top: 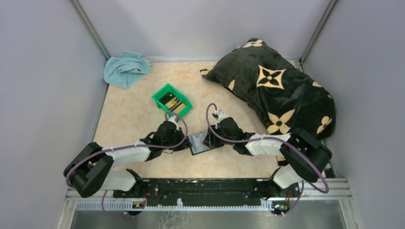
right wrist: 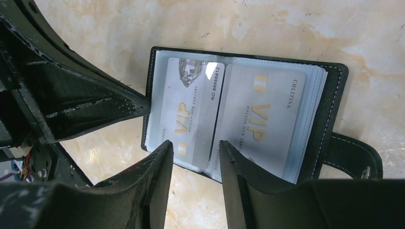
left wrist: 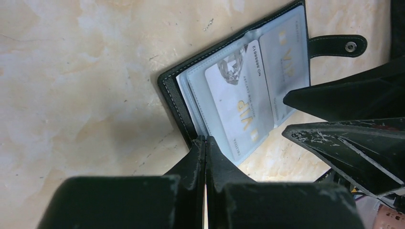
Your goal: Take the credit cards out of the card holder
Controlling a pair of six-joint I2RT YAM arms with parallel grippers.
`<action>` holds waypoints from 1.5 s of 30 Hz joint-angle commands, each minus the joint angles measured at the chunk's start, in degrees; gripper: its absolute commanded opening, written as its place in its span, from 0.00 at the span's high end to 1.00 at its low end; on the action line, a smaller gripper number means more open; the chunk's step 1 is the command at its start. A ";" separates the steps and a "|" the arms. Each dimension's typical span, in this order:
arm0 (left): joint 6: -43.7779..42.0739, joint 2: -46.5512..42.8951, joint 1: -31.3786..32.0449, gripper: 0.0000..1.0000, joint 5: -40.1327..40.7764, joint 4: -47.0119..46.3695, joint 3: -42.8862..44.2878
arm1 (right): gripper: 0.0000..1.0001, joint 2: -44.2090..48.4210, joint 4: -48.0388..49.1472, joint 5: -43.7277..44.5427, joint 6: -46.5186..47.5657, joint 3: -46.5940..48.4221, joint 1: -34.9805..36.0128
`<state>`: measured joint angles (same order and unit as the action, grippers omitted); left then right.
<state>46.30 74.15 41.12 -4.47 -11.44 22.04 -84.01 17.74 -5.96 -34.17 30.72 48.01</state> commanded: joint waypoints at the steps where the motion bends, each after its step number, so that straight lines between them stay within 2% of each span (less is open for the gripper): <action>1: -1.83 1.76 -1.33 1.00 -2.04 -3.52 0.05 | 0.59 1.39 4.01 -0.90 -0.33 0.02 -0.67; 23: -1.65 7.23 -2.63 1.00 -4.11 -6.34 -0.34 | 0.59 -5.10 7.74 -2.05 -0.99 -1.65 -1.55; 26: -1.61 7.64 -2.63 1.00 -4.46 -6.49 -0.13 | 0.59 -6.72 13.67 -7.33 -2.69 -3.27 -2.26; 33: -1.62 7.83 -2.63 1.00 -4.47 -6.65 -0.51 | 0.63 -8.96 34.58 -19.48 -11.18 -9.91 -6.80; 45: -1.53 9.30 -2.63 1.00 -5.74 -7.36 -0.01 | 0.64 -12.71 39.59 -21.61 -13.45 -9.99 -7.18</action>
<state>45.58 81.38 38.46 -9.98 -20.86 21.89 -96.23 51.70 -24.97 -46.63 20.23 40.58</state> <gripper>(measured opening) 0.005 0.360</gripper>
